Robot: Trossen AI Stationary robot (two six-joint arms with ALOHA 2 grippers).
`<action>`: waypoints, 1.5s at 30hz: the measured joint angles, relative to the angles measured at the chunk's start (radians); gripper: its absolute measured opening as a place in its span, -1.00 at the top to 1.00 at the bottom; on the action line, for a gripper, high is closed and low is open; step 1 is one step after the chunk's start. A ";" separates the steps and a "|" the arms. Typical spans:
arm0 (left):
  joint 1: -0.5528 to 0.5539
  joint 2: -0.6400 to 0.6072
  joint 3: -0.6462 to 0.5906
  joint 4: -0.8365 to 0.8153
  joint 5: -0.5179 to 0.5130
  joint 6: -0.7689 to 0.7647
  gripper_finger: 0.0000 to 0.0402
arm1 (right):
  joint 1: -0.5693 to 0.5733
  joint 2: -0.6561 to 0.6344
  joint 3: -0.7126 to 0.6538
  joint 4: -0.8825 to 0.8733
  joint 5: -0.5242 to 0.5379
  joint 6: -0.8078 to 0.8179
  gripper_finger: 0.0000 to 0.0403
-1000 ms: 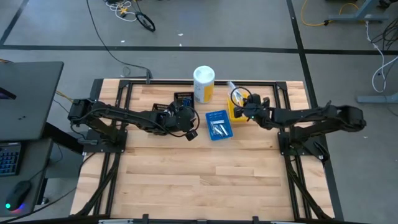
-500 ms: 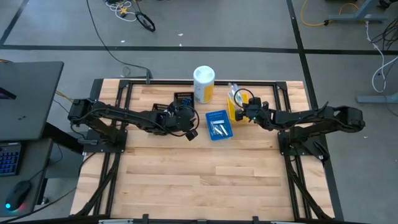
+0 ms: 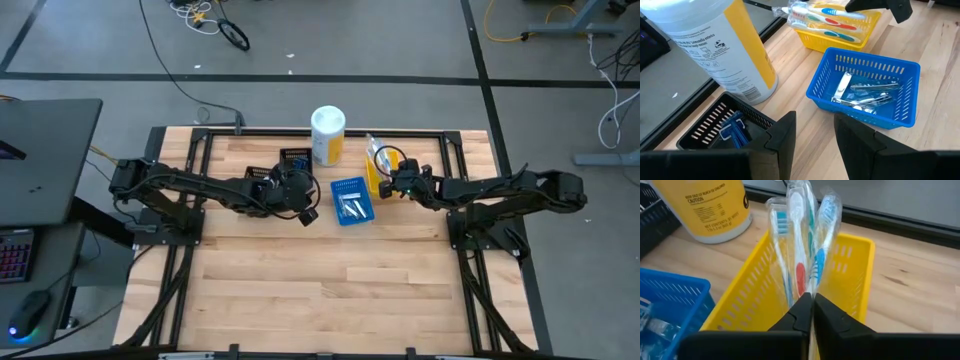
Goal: Pick & Place Travel size toiletries
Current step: Put the blue toothbrush into the yellow bin, then return to Home Position
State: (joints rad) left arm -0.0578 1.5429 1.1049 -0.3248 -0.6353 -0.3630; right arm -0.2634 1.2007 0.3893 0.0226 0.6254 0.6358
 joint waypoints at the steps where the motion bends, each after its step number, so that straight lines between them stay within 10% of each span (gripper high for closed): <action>1: 0.000 0.000 0.000 0.000 0.000 0.000 0.30 | 0.000 0.000 0.000 0.000 0.000 -0.009 0.86; 17: 0.000 0.000 0.000 -0.010 0.000 0.016 0.30 | -0.062 -0.007 0.000 0.136 -0.055 -0.125 0.37; 26: -0.013 -0.112 0.000 -0.238 -0.017 0.038 0.69 | 0.013 -0.082 0.041 0.524 -0.384 -0.437 0.59; 36: -0.029 -0.432 -0.130 -0.426 -0.063 0.057 0.94 | 0.141 -0.224 0.211 0.058 -0.240 -0.741 0.98; 45: -0.054 -0.846 -0.546 -0.091 0.008 0.153 0.94 | 0.234 -0.374 0.134 -0.143 -0.387 -0.717 0.98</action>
State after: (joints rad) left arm -0.1116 0.6965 0.5589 -0.4161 -0.6278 -0.2098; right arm -0.0293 0.8265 0.5235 -0.1209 0.2386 -0.0812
